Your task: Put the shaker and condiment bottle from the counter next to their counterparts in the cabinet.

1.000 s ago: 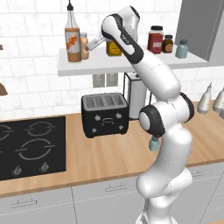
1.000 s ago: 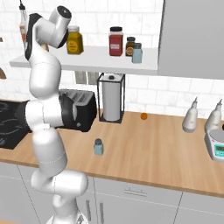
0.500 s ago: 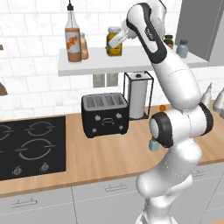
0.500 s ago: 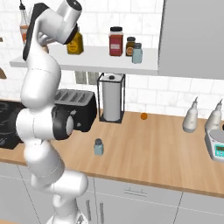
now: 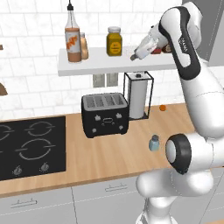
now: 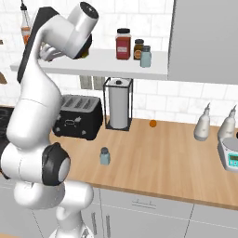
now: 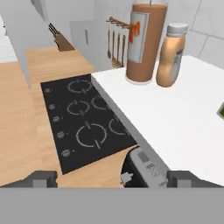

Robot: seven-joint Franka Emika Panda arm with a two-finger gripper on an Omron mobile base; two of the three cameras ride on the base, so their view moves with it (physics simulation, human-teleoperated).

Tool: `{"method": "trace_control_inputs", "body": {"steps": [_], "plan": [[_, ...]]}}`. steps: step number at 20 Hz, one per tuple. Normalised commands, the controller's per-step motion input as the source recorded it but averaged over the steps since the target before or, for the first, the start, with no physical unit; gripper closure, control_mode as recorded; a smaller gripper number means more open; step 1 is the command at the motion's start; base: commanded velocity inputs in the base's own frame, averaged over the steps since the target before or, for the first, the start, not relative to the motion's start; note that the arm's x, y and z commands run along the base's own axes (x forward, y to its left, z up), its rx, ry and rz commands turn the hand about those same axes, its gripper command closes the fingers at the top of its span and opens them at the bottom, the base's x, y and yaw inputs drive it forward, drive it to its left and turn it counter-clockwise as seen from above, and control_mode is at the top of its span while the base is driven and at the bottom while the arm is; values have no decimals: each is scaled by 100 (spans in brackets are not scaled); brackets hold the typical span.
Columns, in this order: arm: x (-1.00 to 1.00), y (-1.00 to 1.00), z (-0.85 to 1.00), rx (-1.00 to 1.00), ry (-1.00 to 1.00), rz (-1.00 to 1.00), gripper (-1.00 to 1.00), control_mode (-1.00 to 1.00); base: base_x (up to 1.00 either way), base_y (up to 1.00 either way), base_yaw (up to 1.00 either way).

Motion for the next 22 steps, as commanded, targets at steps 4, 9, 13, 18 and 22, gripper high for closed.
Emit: {"method": "trace_control_inputs", "body": {"steps": [4, 9, 13, 18, 22], "plan": [[-100, 0, -69, 0, 0, -27, -100, -100, 0, 0, 0], [-99, 22, -86, 6, -17, -62, -100, -100, 0, 0, 0], [-67, 15, -100, 6, -16, -80, -100, -100, 0, 0, 0], [6, 7, -100, 0, -12, -94, -100, -100, 0, 0, 0], [43, 12, -100, 2, 0, -97, -100, -100, 0, 0, 0]]}}
